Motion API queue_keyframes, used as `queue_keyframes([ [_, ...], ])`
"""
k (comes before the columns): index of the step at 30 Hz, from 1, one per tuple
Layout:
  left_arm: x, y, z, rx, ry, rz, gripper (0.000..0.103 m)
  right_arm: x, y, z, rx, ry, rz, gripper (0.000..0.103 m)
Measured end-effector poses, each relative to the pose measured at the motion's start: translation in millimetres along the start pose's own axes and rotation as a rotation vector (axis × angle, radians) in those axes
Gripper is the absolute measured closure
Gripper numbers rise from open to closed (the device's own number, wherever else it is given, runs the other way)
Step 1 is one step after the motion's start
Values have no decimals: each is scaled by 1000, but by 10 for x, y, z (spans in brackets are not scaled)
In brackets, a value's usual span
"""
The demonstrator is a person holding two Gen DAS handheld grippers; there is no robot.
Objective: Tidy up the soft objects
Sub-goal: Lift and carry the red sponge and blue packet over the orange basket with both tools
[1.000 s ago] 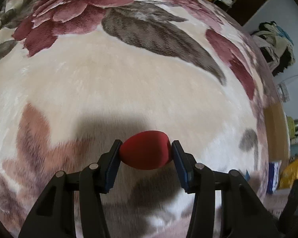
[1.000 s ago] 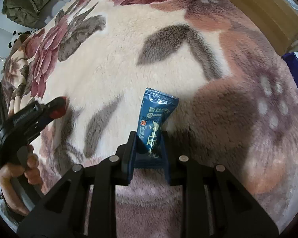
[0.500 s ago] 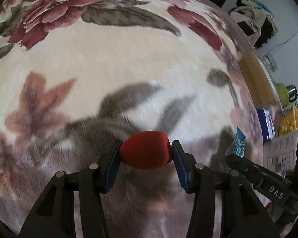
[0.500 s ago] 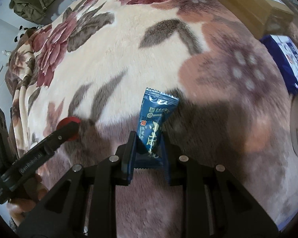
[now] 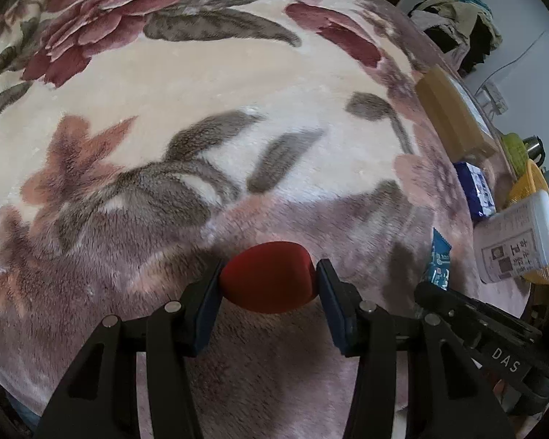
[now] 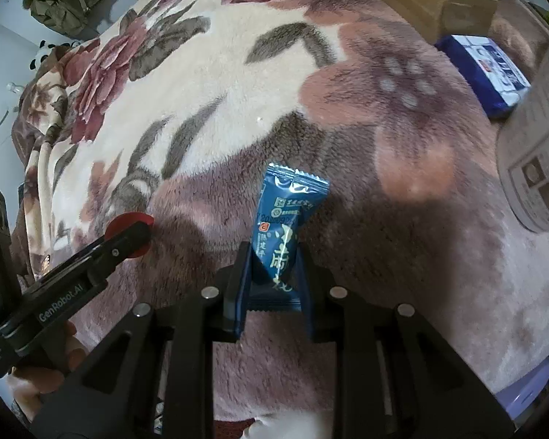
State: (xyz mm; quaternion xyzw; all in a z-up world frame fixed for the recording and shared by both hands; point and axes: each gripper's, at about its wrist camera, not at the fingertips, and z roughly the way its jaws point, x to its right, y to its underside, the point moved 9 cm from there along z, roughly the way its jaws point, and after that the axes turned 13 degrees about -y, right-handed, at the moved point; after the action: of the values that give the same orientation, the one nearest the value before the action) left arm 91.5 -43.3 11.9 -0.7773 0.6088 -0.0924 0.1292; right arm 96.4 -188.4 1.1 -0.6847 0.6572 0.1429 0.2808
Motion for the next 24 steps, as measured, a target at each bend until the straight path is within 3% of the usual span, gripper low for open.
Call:
queue_keyframes([
  [24,615,-30,-636,103,25,67,51,115,-66,-786,130,3,-9,79],
])
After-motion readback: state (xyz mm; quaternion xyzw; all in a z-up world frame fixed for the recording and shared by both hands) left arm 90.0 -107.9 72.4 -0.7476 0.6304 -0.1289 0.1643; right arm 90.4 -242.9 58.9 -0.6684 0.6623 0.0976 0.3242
